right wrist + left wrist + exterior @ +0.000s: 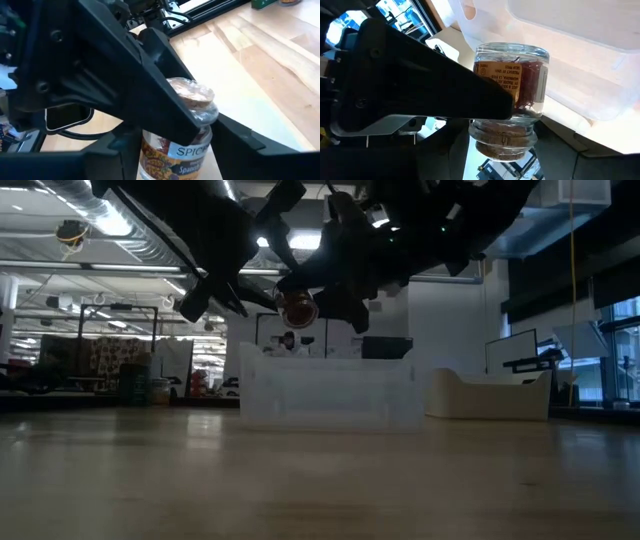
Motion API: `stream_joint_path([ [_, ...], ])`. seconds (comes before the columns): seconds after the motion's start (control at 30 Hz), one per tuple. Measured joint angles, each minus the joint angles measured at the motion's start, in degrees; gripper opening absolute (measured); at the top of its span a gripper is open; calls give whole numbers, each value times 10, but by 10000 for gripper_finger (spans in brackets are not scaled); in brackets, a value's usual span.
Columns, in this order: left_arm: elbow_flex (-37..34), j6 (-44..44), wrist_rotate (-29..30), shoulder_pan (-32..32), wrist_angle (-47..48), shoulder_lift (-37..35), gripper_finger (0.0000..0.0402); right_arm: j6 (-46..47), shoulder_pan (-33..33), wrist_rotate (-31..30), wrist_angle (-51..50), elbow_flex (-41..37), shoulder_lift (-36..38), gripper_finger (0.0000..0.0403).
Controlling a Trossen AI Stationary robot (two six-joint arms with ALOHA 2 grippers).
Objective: Sort spices by type
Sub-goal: Put the middle right transparent seasoning bottle into the bottom transparent bin
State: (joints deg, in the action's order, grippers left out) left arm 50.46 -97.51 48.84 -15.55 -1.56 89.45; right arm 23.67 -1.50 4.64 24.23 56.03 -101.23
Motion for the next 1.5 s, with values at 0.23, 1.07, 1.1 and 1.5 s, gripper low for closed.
stream_joint_path([
  [0.23, 0, 17, 9, 2, 3, 0, 196, -13, 0, 4, -14, 1, 2, 194],
  [1.07, 0, 510, 105, -19, 163, -141, 171, -151, 0, -28, -63, 1, 12, 194],
  [1.1, 0, 565, 88, -20, 187, -158, 171, -155, 0, -29, -60, 1, 9, 194],
  [1.5, -35, 947, -143, -30, 257, -282, 170, -181, 0, -6, 36, 1, -74, 194],
])
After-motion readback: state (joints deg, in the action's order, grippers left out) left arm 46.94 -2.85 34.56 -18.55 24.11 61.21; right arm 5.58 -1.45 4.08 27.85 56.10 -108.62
